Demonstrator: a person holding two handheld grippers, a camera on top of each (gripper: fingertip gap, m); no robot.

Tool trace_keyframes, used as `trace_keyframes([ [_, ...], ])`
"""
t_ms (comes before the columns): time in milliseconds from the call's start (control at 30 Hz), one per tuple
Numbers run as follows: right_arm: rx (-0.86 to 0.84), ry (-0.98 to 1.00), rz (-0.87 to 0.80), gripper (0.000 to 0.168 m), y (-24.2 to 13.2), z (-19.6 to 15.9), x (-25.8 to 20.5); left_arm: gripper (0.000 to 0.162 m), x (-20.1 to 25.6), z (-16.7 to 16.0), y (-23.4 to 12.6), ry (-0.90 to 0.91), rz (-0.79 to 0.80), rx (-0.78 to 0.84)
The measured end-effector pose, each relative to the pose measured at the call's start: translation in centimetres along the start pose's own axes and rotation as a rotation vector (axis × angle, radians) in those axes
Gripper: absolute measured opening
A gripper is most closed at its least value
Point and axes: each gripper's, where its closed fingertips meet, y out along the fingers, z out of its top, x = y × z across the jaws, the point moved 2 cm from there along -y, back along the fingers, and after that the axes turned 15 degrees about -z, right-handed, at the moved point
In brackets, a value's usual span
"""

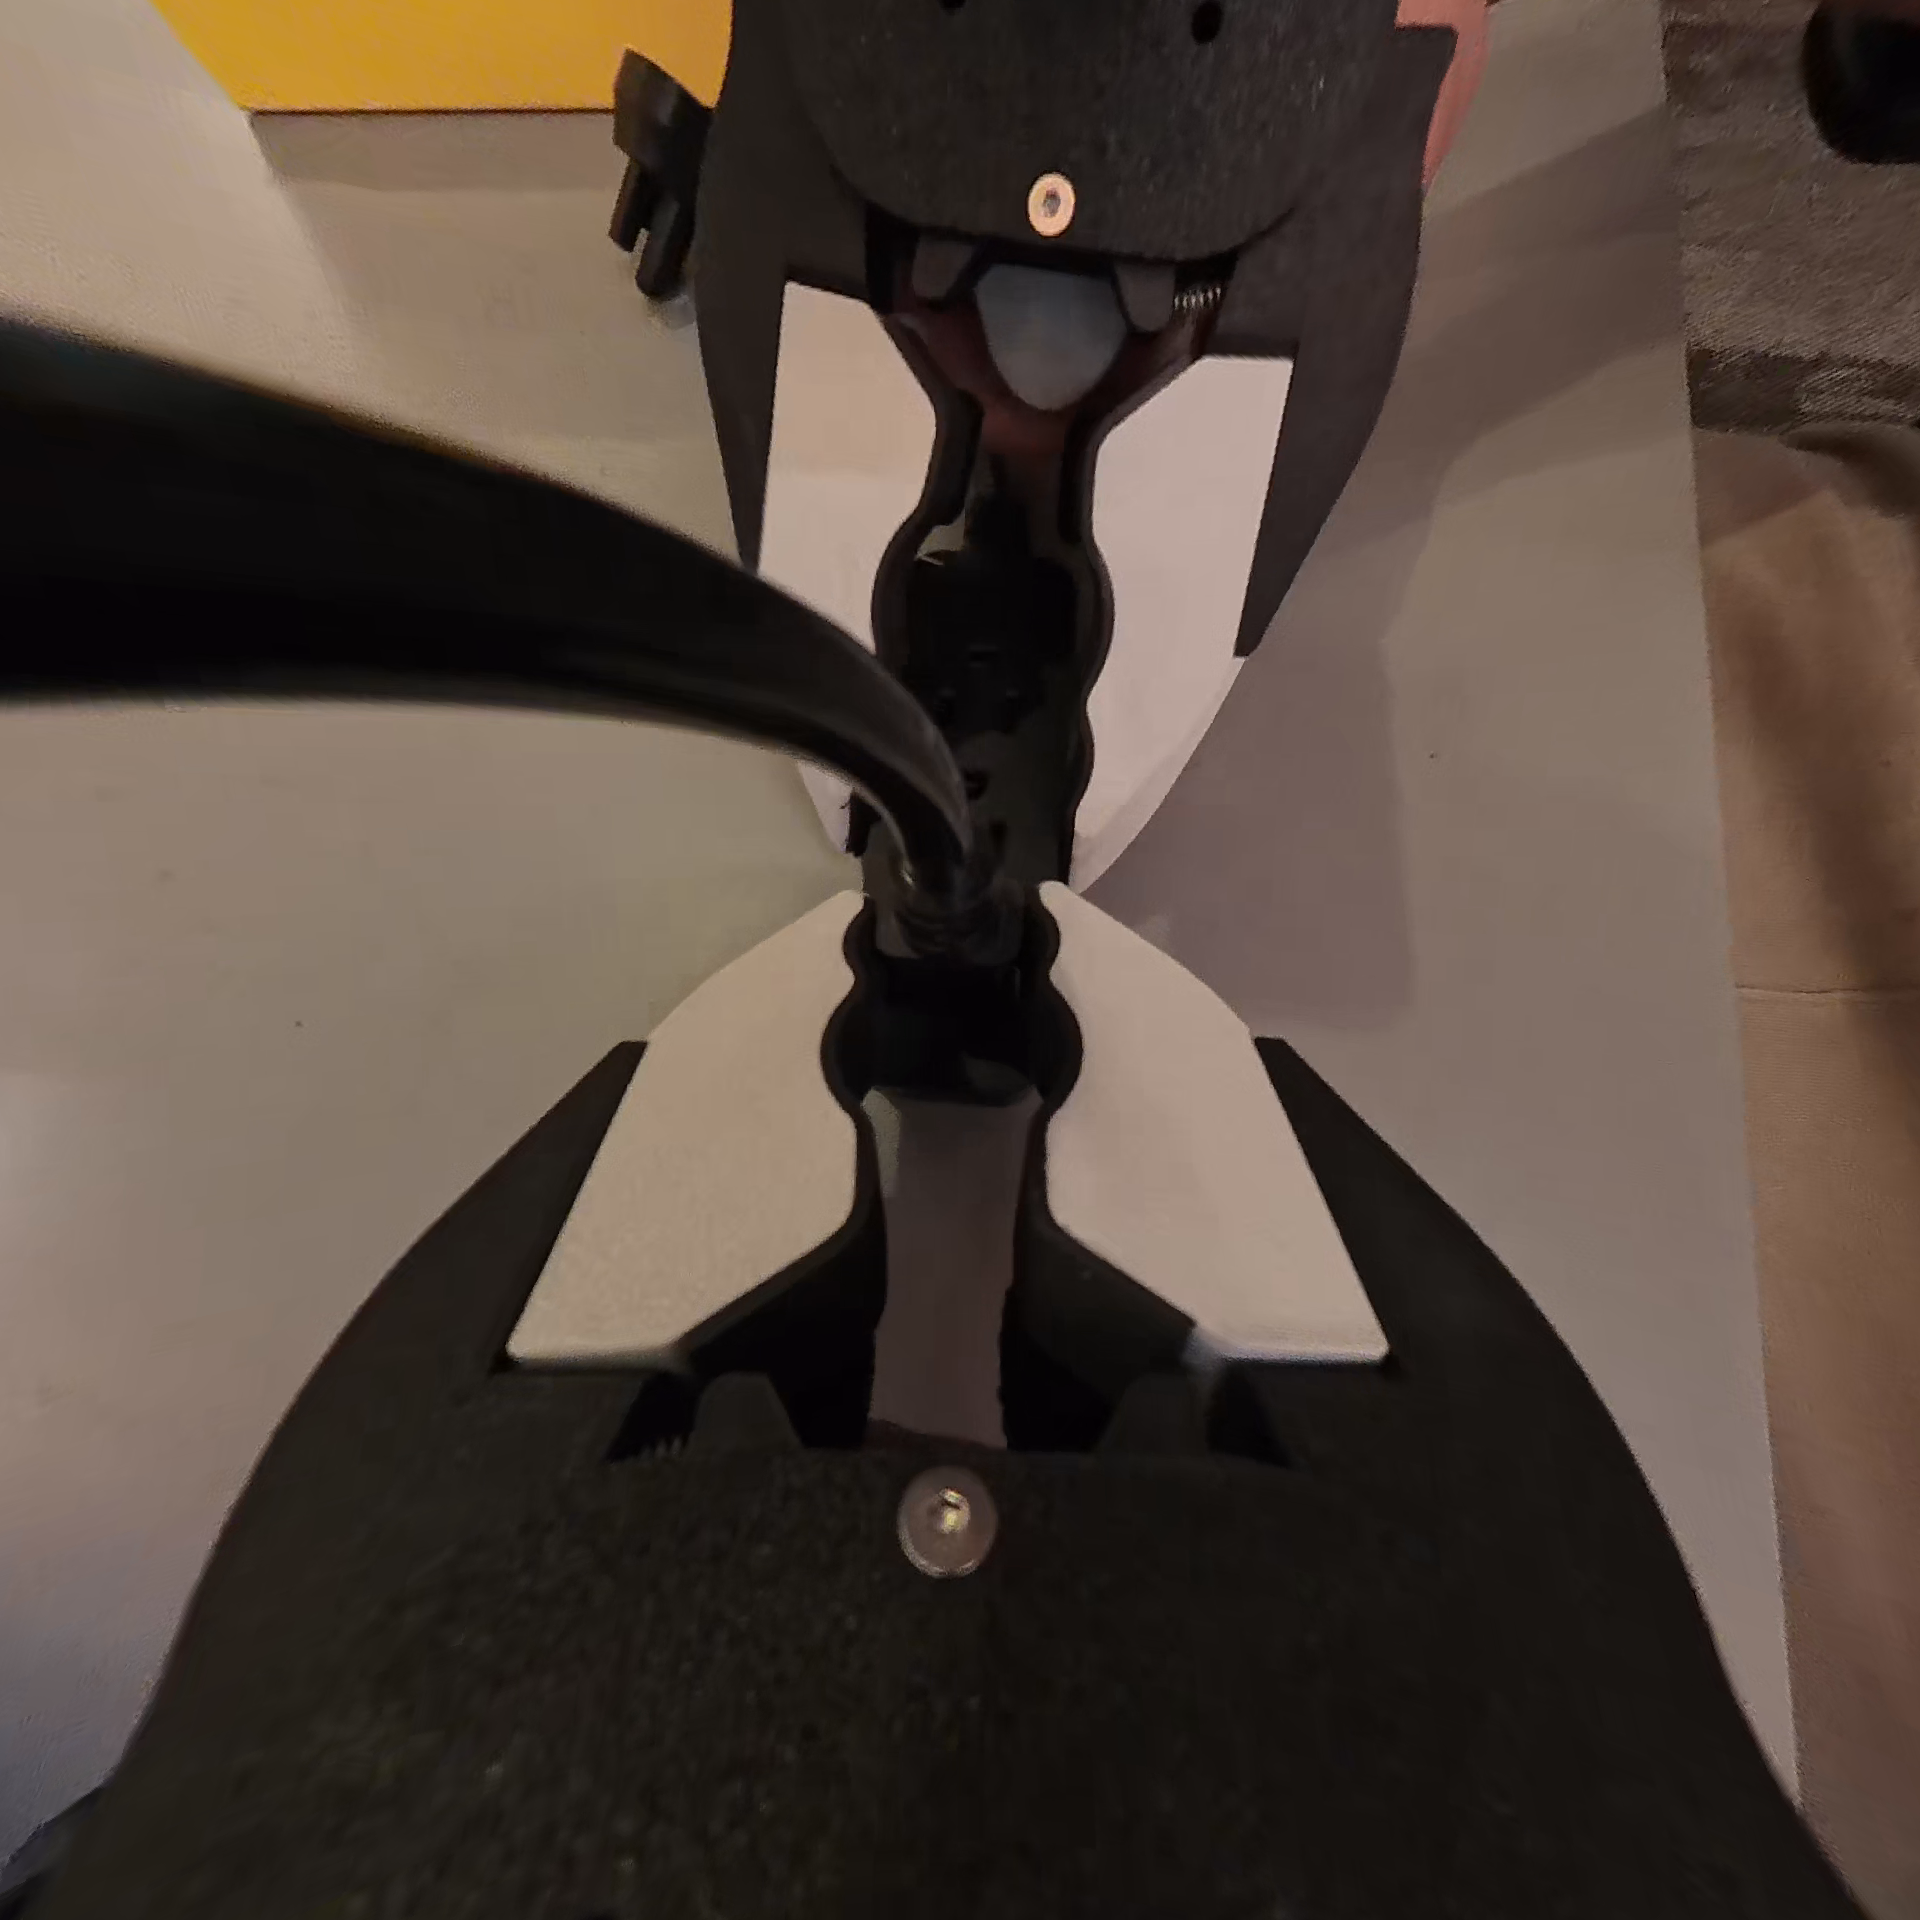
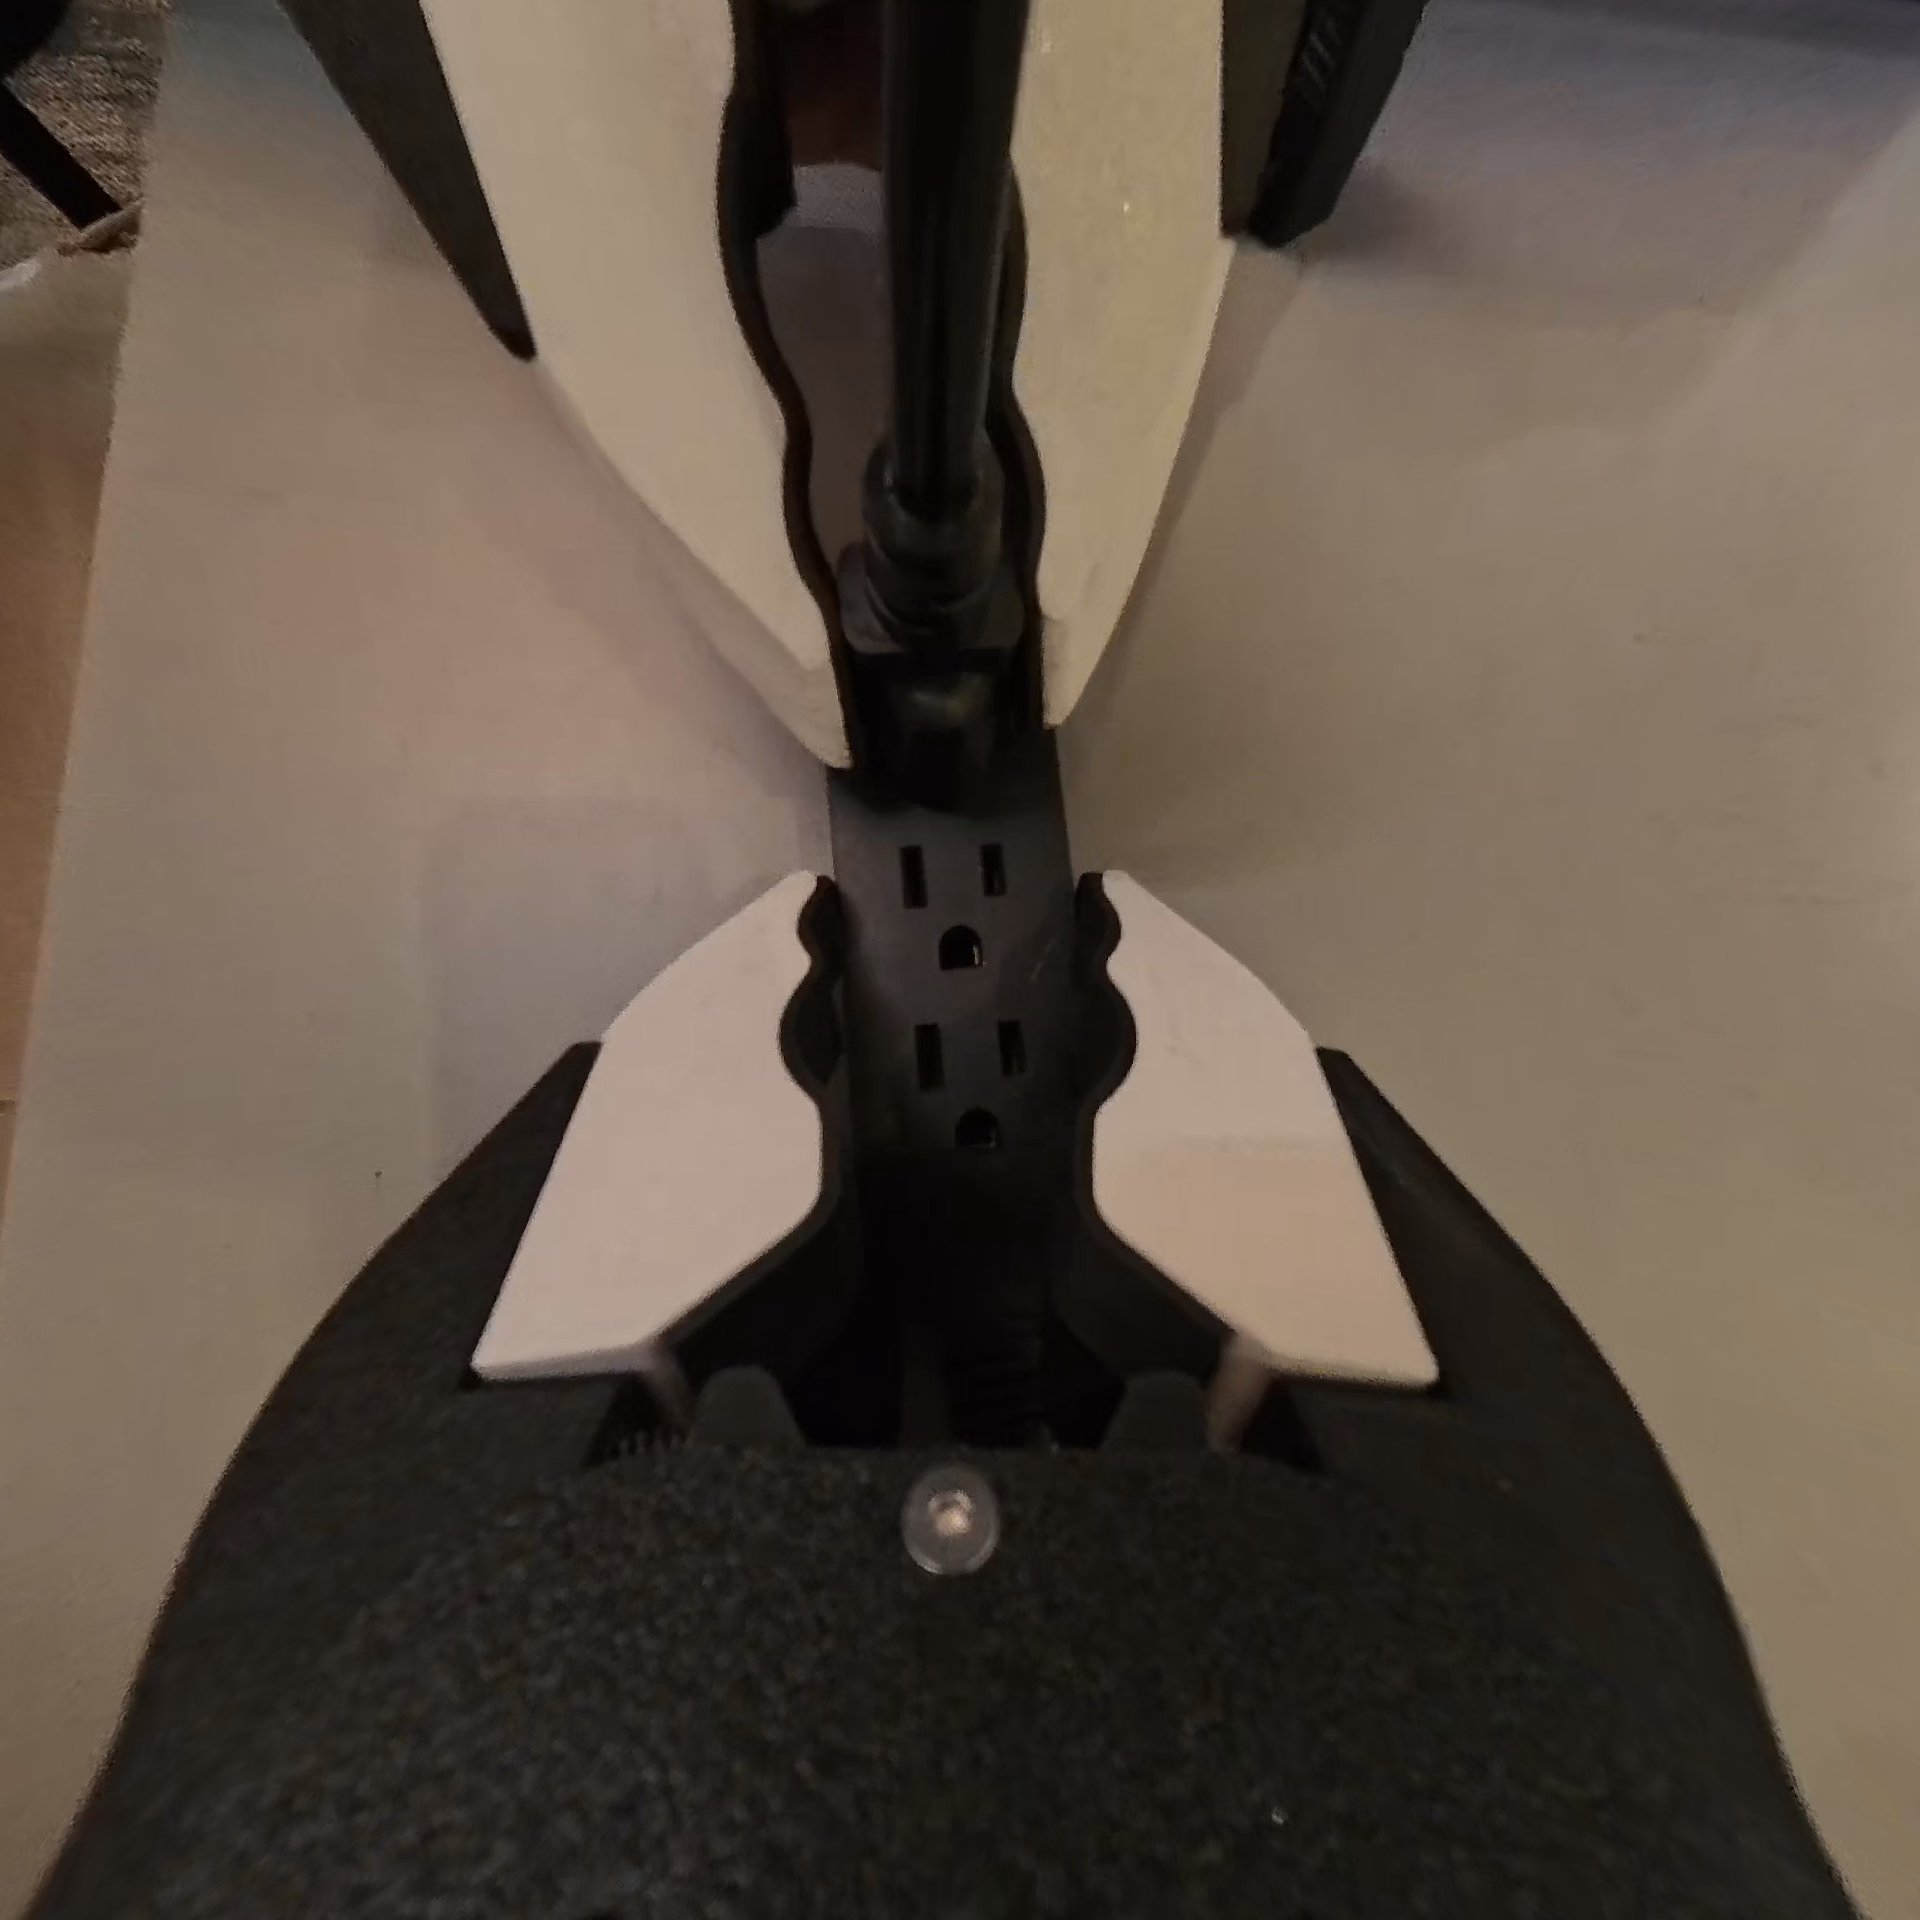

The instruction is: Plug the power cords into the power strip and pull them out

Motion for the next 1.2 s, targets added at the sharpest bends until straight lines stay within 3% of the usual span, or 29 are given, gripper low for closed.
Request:
trace_keyframes([
  [233, 0.034, 0.007, 0.016, 0.045, 0.17, 0.27, -0.51, 0.024, 0.24, -0.70, -0.58, 0.006, -0.058, 0.080],
  [367, -0.013, -0.006, 0.001, 0.045, 0.00, 0.00, -0.09, 0.024, 0.15, 0.00, -0.04, 0.016, 0.002, -0.028],
  [533, 0.037, 0.011, 0.011, 0.046, -0.04, 0.02, -0.46, 0.025, 0.22, -0.58, -0.42, 0.012, -0.069, 0.110],
  [667, -0.027, -0.017, -0.007, 0.045, 0.04, 0.02, 0.16, 0.024, -0.07, 0.07, -0.09, 0.003, 0.002, 0.002],
  [833, 0.024, 0.005, 0.001, 0.045, -0.03, -0.02, -0.32, 0.025, 0.15, -0.59, -0.48, 0.015, -0.059, 0.098],
  [1033, -0.026, -0.010, 0.003, 0.045, 0.01, 0.02, -0.10, 0.024, 0.14, -0.05, -0.21, 0.008, -0.018, 0.019],
  [1200, 0.035, 0.023, 0.020, 0.046, 0.06, 0.03, -0.22, 0.024, 0.05, -0.72, -0.73, 0.007, -0.061, 0.117],
])
